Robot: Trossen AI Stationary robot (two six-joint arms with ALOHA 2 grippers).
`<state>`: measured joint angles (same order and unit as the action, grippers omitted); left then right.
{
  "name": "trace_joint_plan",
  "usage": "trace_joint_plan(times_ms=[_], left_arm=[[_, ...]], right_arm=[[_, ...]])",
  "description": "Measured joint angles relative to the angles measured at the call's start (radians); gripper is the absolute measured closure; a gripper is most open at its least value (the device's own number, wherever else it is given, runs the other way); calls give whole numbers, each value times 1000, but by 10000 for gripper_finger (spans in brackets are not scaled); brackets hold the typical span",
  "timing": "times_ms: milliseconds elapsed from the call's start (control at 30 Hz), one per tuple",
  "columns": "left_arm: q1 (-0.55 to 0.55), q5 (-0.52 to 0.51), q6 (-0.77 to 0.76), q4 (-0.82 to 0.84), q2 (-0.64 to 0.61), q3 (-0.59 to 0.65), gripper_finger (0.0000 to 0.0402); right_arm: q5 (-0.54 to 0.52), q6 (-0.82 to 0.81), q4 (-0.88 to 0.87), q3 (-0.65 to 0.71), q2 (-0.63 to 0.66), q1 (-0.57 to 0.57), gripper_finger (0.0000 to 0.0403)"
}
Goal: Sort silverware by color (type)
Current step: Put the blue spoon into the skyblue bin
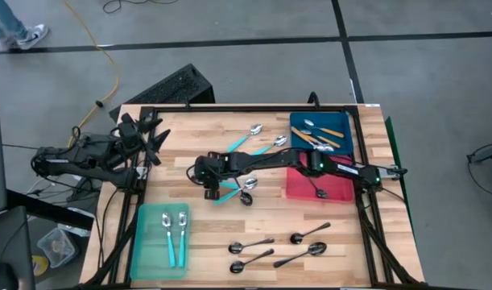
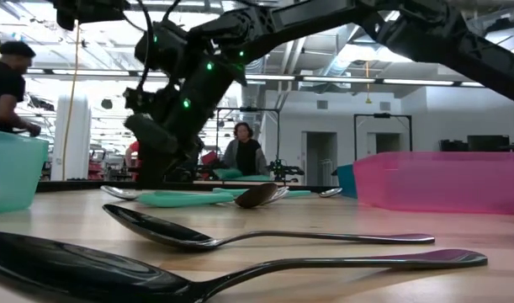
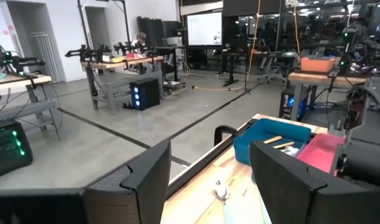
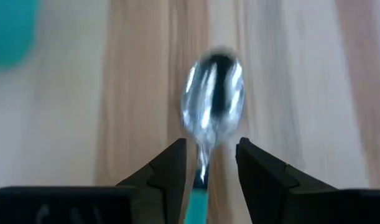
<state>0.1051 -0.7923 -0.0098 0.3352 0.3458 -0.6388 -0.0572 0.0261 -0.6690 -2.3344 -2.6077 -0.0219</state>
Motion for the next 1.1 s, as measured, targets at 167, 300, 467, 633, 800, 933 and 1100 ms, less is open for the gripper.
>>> trace_joint_plan(times_ms=[167, 300, 467, 633, 800, 933, 1100], left_arm=[[0, 0, -6, 1, 0, 0, 196], [0, 0, -12, 1, 0, 0, 196], [0, 0, -14, 1, 0, 0, 196], [0, 0, -29, 1, 0, 0, 196], [0, 0, -38, 1, 0, 0, 196], [0, 0, -48, 1, 0, 0, 196], [0, 0, -49, -2, 0, 0, 196]], right_arm=[[1, -3, -26, 0, -17, -8, 242], [2, -17, -33, 0, -17, -5, 251], [5, -74, -51, -2, -27, -6, 300], [4, -115, -66, -2, -27, -7, 359], [3, -131, -64, -2, -28, -7, 359], [-12, -131, -46, -10, -26, -1, 359], [-21, -127, -30, -17, -4, 3, 359]])
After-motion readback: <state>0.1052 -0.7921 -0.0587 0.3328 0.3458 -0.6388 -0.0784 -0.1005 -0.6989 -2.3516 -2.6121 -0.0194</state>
